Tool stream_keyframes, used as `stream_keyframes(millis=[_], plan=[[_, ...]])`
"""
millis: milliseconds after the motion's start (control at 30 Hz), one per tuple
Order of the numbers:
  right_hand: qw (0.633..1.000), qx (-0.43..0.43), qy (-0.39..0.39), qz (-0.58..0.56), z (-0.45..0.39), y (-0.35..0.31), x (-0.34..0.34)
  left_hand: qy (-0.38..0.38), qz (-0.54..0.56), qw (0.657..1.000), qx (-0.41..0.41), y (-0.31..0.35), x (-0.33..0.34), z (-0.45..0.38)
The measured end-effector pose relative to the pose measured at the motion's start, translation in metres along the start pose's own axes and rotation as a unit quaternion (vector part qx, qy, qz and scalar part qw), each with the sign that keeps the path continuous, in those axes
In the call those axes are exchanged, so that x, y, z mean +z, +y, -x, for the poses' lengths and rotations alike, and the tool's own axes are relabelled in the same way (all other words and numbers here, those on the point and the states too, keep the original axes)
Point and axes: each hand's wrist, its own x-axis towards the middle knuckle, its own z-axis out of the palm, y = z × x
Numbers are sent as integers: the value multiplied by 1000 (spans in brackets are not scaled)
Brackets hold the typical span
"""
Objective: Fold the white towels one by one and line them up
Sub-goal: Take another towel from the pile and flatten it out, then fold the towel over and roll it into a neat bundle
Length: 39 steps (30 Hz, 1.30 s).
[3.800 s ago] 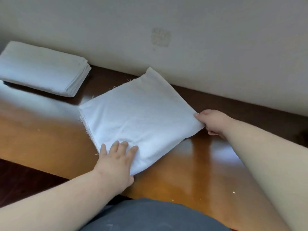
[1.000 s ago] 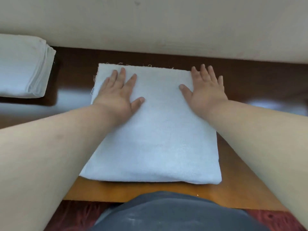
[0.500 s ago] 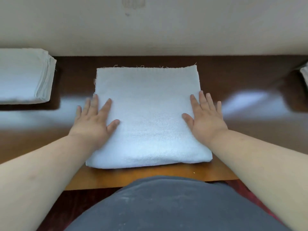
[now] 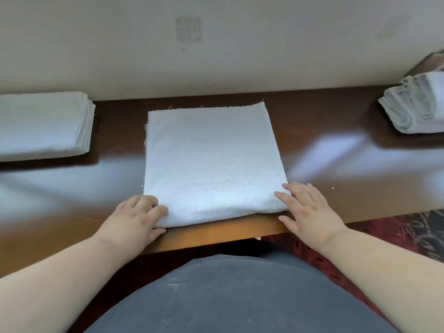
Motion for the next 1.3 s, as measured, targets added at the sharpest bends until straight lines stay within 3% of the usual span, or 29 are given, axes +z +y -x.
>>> stream_keyframes(millis=[33,100,167,233,300,367,400,467,500,567,734,867,1034,1134,1234,1300], plan=[[999,-28,25,4,0,-3,3,-4,-5,1000,3,0,1,2],[997,-26,-59,47,1,-8,7,-21,-10,1000,-10,2,0,2],[984,39,-154,79,3,-3,12,-33,-8,999,-26,4,1,1],[976,90,-186,69,4,2,9,-33,-14,999,-41,6,4,3],[982,106,-154,29,0,-1,3,-45,-21,997,-52,10,4,3],[983,156,-56,-82,-5,-8,1,-47,-34,997,-51,15,1,3],[963,206,-16,-172,-7,-12,0,-47,-39,997,-55,15,0,3],[882,320,0,-346,-15,-17,2,-54,-35,996,-66,17,-2,4],[846,359,-4,-395,-19,-17,3,-57,-29,995,-71,18,-3,4],[820,388,-22,-421,-28,-11,3,-65,-20,994,-81,20,-4,2],[873,353,-100,-322,-43,5,-3,-98,-49,990,-92,22,-9,-1],[851,363,-65,-373,-42,-1,-2,-127,-71,986,-77,21,-12,-3],[885,337,-65,-313,-39,-5,-1,-142,-79,983,-82,24,-8,-2],[883,342,5,-323,-31,-12,-2,-126,-41,986,-99,22,-6,-2],[958,181,71,-209,-13,-9,-3,-81,18,991,-100,15,-7,1],[995,59,22,-80,-2,-2,0,-72,28,992,-96,9,-7,4]])
